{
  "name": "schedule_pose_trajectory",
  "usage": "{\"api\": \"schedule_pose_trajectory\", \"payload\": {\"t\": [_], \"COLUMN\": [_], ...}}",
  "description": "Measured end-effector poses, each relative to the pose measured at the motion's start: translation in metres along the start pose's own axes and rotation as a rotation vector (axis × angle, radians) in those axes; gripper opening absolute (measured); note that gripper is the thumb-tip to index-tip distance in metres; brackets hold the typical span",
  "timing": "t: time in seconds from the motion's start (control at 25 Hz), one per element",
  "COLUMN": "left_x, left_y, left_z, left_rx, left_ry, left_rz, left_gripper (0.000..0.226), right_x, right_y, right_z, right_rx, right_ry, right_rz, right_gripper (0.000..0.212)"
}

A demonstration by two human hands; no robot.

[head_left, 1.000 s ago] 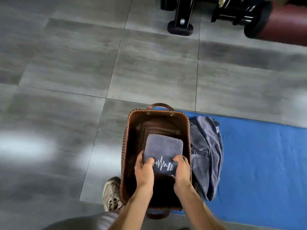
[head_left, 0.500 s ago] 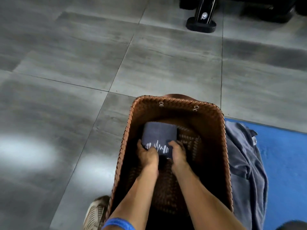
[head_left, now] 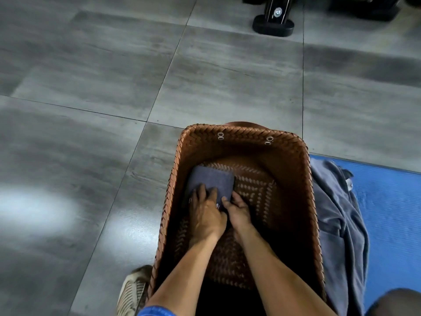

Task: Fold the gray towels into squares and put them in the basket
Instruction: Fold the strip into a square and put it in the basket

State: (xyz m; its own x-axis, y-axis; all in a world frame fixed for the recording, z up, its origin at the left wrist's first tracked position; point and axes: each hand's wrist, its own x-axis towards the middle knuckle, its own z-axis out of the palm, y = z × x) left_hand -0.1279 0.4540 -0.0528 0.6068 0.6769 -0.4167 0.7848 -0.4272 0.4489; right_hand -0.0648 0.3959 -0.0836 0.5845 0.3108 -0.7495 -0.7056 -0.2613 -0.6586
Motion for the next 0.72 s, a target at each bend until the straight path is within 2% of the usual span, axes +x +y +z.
{"api": "schedule_pose_trajectory", "payload": {"t": [0.12,0.2,0.28,0.36,0.52,0.64,0.72], "left_x": [-0.003,-0.001,0.004,0.006,0.015,0.018,0.008], "left_y": [-0.001,-0.003,-0.005,-0.005,-0.003,0.001,0.007], "left_z": [-0.002,-0.006,-0.009,-0.01,-0.011,-0.017,-0.032], "left_rx": [0.104,0.123,0.171,0.238,0.3,0.321,0.367], "left_ry": [-0.028,-0.096,-0.206,-0.29,-0.405,-0.486,-0.475], "left_rz": [0.074,0.063,0.049,0.049,0.042,0.026,0.05], "left_gripper": [0.057,0.056,0.061,0.069,0.074,0.076,0.073], "right_x": [-0.003,-0.003,0.0,0.002,0.008,0.008,-0.01], "right_y": [-0.001,-0.003,-0.009,-0.017,-0.023,-0.028,-0.038], "right_z": [0.005,0.006,0.004,0.003,0.003,0.0,-0.002], "right_rx": [-0.342,-0.62,-0.894,-1.09,-1.217,-1.209,-1.133], "right_ry": [0.156,0.164,0.099,0.071,0.077,0.016,-0.034], "right_rz": [-0.223,-0.371,-0.409,-0.359,-0.264,-0.15,-0.118], "right_gripper": [0.048,0.053,0.056,0.056,0.057,0.06,0.07]}}
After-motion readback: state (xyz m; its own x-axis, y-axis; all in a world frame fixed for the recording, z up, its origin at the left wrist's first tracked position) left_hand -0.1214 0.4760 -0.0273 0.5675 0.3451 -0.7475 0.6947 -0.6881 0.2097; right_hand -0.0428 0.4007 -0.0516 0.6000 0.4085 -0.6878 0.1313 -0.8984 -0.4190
